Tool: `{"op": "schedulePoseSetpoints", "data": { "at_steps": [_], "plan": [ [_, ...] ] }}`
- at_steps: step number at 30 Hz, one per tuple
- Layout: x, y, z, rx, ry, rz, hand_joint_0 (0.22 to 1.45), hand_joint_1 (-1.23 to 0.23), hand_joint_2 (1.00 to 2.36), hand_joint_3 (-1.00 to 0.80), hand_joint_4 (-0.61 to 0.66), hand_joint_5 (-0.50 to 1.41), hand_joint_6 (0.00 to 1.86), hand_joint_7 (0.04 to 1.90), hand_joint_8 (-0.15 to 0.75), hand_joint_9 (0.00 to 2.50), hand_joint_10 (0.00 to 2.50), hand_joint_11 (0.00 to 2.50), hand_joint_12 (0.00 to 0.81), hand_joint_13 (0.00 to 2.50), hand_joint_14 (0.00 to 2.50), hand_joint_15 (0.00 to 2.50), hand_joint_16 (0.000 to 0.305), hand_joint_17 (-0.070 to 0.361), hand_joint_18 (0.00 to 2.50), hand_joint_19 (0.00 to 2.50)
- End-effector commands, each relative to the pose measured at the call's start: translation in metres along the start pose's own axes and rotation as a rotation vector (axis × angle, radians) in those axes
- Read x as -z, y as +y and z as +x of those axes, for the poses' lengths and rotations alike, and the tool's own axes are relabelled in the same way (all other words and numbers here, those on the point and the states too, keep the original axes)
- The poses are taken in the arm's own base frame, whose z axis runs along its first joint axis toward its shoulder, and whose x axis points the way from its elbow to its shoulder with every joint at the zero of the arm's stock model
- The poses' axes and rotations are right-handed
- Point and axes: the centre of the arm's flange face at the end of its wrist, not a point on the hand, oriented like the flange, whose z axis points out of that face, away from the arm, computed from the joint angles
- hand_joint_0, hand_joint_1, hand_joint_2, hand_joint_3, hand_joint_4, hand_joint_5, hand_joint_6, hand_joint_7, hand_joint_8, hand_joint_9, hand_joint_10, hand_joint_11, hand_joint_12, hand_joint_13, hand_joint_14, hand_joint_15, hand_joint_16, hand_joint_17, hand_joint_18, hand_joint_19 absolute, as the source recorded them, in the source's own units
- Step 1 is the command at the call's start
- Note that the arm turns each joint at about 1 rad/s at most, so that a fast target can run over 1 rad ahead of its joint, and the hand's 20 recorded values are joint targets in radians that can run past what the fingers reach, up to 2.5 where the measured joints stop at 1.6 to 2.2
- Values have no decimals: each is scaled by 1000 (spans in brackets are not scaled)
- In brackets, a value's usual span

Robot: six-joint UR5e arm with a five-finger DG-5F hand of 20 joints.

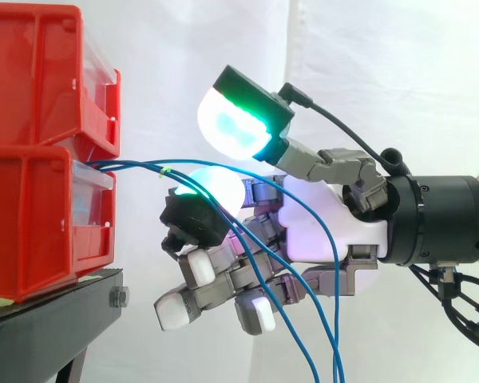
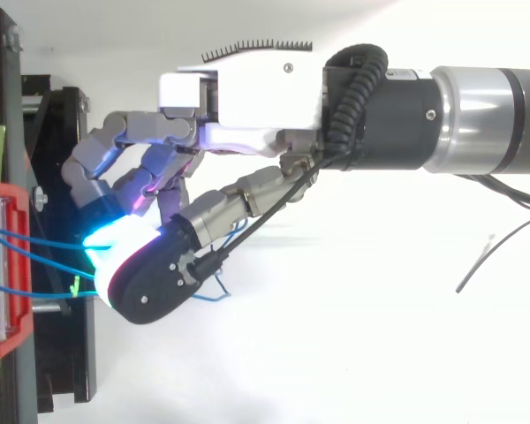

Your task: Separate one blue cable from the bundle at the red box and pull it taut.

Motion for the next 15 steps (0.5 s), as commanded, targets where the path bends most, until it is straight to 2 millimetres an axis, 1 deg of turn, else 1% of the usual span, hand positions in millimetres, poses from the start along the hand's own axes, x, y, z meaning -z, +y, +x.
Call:
{"op": "schedulePoseSetpoints", "data": {
  "at_steps": [1,3,5,7,8,10,12,15],
  "plan": [
    [0,1,2,1,2,-1,489,-499,1000,-500,171,-131,694,1212,357,1065,23,815,383,805,17,481,54,121,943,763],
    [0,0,2,1,1,1,491,-480,1000,-500,165,-130,688,1223,358,1065,25,813,380,796,17,474,54,121,942,766],
    [-1,1,3,1,2,-1,527,-479,1000,-500,143,-129,679,1249,347,1058,26,809,367,784,17,477,51,115,917,782],
    [-1,1,3,1,2,-1,578,-509,1000,-500,136,-128,671,1285,334,1050,26,817,356,768,18,481,49,109,893,797],
    [0,0,3,1,2,1,607,-551,1000,-500,132,-128,670,1293,332,1048,26,814,352,759,18,484,48,108,888,805],
    [0,0,3,1,2,1,626,-596,1010,-393,114,-131,686,1279,333,1049,26,819,352,758,18,476,48,108,887,806],
    [0,0,3,1,2,1,616,-614,1015,-314,123,-141,709,1253,333,1048,27,811,363,749,18,469,48,109,887,808],
    [0,0,3,1,2,1,599,-666,1021,-201,119,-152,730,1274,341,1026,27,825,374,744,19,466,49,110,887,801]
  ]
}}
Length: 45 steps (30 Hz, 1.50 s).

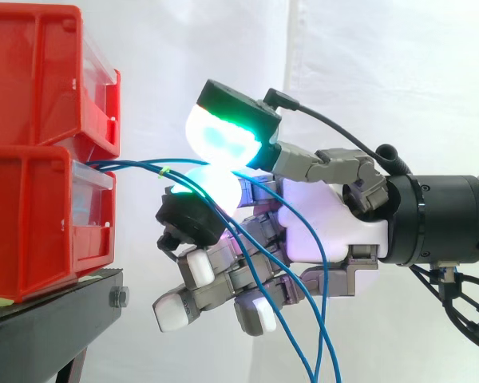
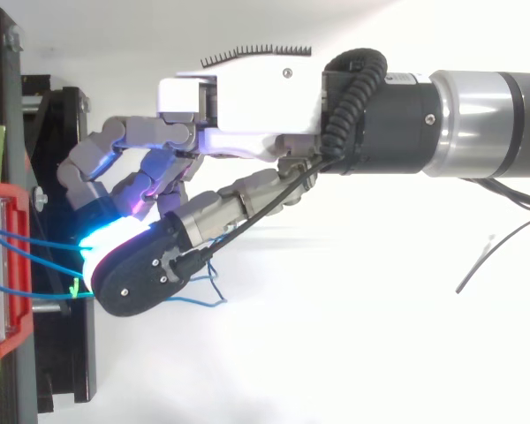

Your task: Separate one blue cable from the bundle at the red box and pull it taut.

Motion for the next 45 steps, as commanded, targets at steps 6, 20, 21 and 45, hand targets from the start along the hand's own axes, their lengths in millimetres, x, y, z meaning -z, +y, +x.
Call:
{"op": "schedulePoseSetpoints", "data": {
  "at_steps": [6,20,21,45],
  "plan": [
    [0,0,0,0,0,-1,605,-735,1022,-170,120,-172,785,1236,340,1014,26,835,377,744,18,472,49,110,885,800],
    [0,0,0,0,0,-2,546,-483,1000,-500,147,-148,735,1189,341,1033,27,812,377,756,19,470,51,114,900,795],
    [0,0,0,0,0,-2,551,-467,1000,-500,144,-147,732,1192,336,1034,25,806,374,753,18,474,50,114,897,806],
    [2,-2,0,-6,-22,23,588,-665,1022,-120,122,-178,790,1213,340,970,25,799,360,675,16,430,50,112,868,824]
  ]
}}
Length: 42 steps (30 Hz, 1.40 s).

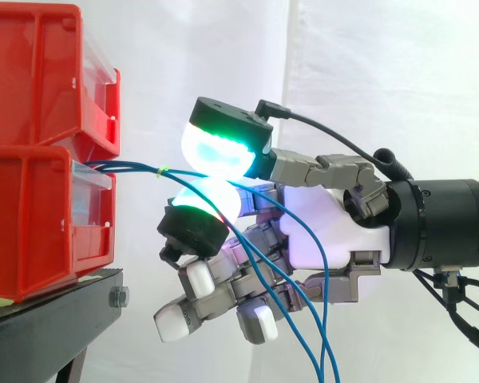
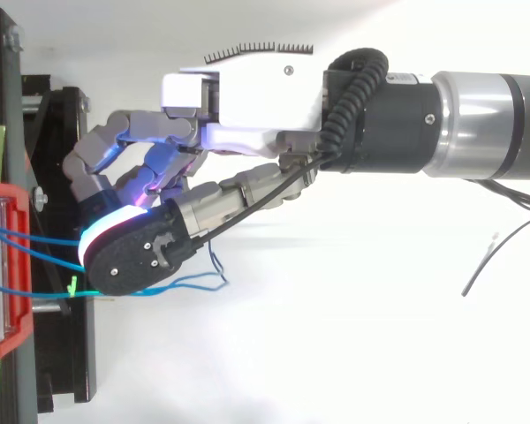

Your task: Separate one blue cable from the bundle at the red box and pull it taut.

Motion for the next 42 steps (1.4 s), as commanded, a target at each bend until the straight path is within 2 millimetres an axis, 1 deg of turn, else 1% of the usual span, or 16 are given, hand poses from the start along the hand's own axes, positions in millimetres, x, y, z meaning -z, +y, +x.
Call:
{"op": "schedulePoseSetpoints", "data": {
  "at_steps": [1,7,11,15,18,23,27,28,29,30,32,34,36,38,42],
  "plan": [
    [1,0,-1,0,-2,4,590,-673,1022,-117,119,-179,793,1219,336,971,25,800,357,676,16,428,50,112,869,825],
    [1,-1,0,0,0,10,603,-711,1025,-64,70,-186,820,1210,335,982,26,814,361,699,16,430,49,111,876,811],
    [1,0,0,0,0,10,623,-743,1025,-89,43,-188,825,1192,332,982,26,824,361,714,17,441,49,110,879,799],
    [1,-1,-5,-6,-2,7,641,-764,1027,-103,3,-191,830,1174,327,991,27,851,362,722,17,447,48,109,877,787],
    [1,0,-5,-12,1,2,649,-768,1027,-104,-20,-193,833,1155,322,1015,27,903,362,737,19,454,48,108,877,786],
    [2,1,-6,-15,4,7,649,-767,1027,-99,-29,-194,834,1155,323,1076,28,1067,367,766,18,474,47,107,877,776],
    [9,16,-9,2,13,18,650,-766,1029,-99,-27,-194,835,1154,317,1119,28,1202,366,771,20,477,47,105,873,758],
    [12,19,-9,11,18,32,651,-765,1028,-102,-28,-194,835,1145,314,1147,27,1286,366,778,18,484,47,105,872,759],
    [14,22,-9,16,22,40,651,-765,1028,-101,-28,-194,835,1145,308,1153,26,1314,365,784,19,490,46,104,870,758],
    [24,27,-10,44,33,82,652,-764,1028,-103,-26,-195,836,1144,297,1164,25,1350,366,789,19,504,46,104,870,760],
    [47,27,-10,92,47,156,654,-762,1027,-109,-29,-195,836,1140,304,1172,24,1370,367,793,19,507,46,104,868,749],
    [59,29,-8,107,53,170,654,-761,1028,-108,-28,-196,837,1145,302,1163,24,1374,367,794,19,506,46,103,864,750],
    [66,33,-7,107,49,163,656,-761,1027,-113,-28,-197,837,1140,298,1156,23,1407,366,797,20,534,45,102,855,734],
    [79,37,-9,112,32,161,656,-761,1028,-112,-33,-197,838,1138,297,1150,24,1460,359,824,24,592,44,100,849,725],
    [86,38,-10,108,15,171,657,-762,1029,-109,-26,-197,839,1128,293,1133,21,1519,346,883,26,730,42,93,827,710]
  ]
}}
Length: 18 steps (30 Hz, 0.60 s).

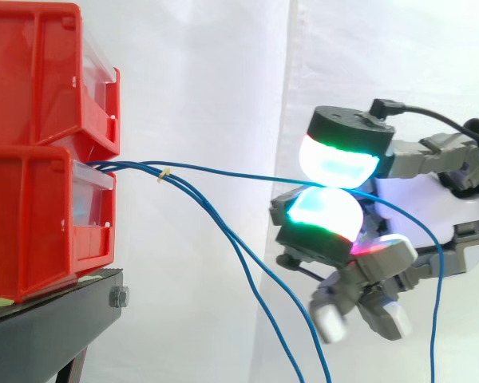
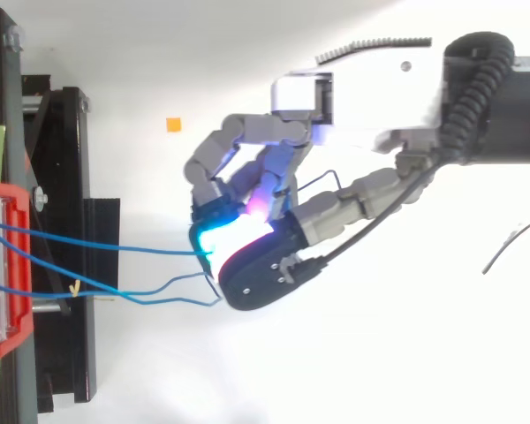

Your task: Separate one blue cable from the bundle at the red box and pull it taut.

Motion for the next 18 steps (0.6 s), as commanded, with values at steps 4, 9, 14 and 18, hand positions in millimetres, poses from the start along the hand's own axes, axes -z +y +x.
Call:
{"op": "schedulePoseSetpoints", "data": {
  "at_steps": [4,9,14,18],
  "plan": [
    [9,-3,1,-37,-10,26,659,-762,1028,-116,-13,-197,840,1113,296,1106,18,1511,343,946,29,902,40,90,823,711],
    [8,-2,3,-102,-9,24,661,-759,1027,-118,-4,-198,839,1119,299,1088,17,1509,322,1067,27,1220,39,89,813,724],
    [8,-2,5,-160,-7,23,662,-760,1027,-123,1,-198,839,1109,309,1078,16,1526,315,1182,13,1609,42,95,856,855],
    [8,-2,8,-184,-3,22,663,-760,1027,-127,6,-198,839,1096,313,1072,15,1527,315,1181,251,1810,42,95,939,1009]
  ]
}}
